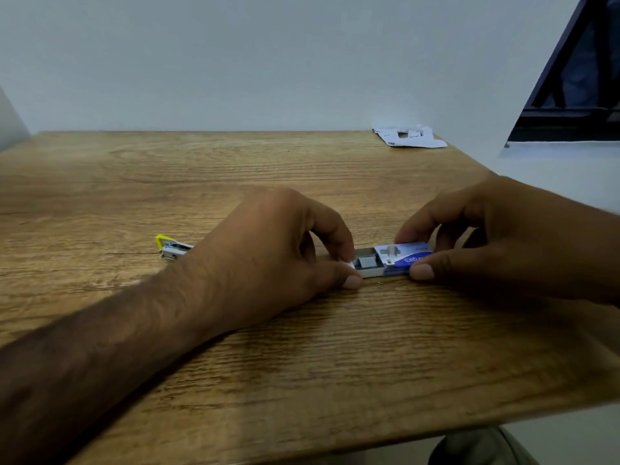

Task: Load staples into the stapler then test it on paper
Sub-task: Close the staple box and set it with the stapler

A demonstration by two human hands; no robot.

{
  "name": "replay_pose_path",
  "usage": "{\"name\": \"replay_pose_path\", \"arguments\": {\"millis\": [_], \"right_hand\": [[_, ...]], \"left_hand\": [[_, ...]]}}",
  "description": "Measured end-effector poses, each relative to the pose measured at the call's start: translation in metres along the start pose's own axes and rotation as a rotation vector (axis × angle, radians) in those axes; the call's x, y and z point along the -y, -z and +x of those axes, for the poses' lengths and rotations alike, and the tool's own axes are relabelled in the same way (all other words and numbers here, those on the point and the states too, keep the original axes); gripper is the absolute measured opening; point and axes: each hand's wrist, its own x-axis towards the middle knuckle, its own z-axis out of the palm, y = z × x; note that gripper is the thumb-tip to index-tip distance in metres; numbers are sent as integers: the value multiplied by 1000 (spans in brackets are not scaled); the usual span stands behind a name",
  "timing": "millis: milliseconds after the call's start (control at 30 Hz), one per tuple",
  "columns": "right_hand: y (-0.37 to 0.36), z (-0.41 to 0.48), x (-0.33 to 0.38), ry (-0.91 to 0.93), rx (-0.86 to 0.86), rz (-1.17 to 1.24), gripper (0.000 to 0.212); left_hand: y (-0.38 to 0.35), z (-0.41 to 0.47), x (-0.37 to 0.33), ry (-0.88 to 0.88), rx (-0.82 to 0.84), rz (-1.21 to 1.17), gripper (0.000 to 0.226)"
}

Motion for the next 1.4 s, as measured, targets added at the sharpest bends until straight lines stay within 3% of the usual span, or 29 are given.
{"name": "replay_pose_path", "arguments": {"millis": [200,367,767,867,1000,1067,1200,1300,1400], "right_hand": [[-10,6,8,106,-6,29,57],[-17,9,18,145,-43,-35,25],[-21,9,17,106,-16,-107,55],[-12,11,11,35,-51,-81,57],[-11,16,37,106,0,47,58],[-17,21,69,179,15,101,46],[-35,41,109,296,7,148,37],[-49,53,124,299,11,89,32],[-60,58,126,275,44,-1,37]], "left_hand": [[-2,0,-2,20,-18,-9,19],[-3,0,-3,38,-58,-143,42],[14,-7,-2,-55,-35,39,29],[47,-13,14,-63,-147,-129,23],[86,-34,44,8,-283,-196,11],[97,-47,57,72,-228,-168,23],[99,-72,69,130,90,-37,68],[87,-78,72,96,120,49,74],[83,-76,71,54,75,68,62]]}}
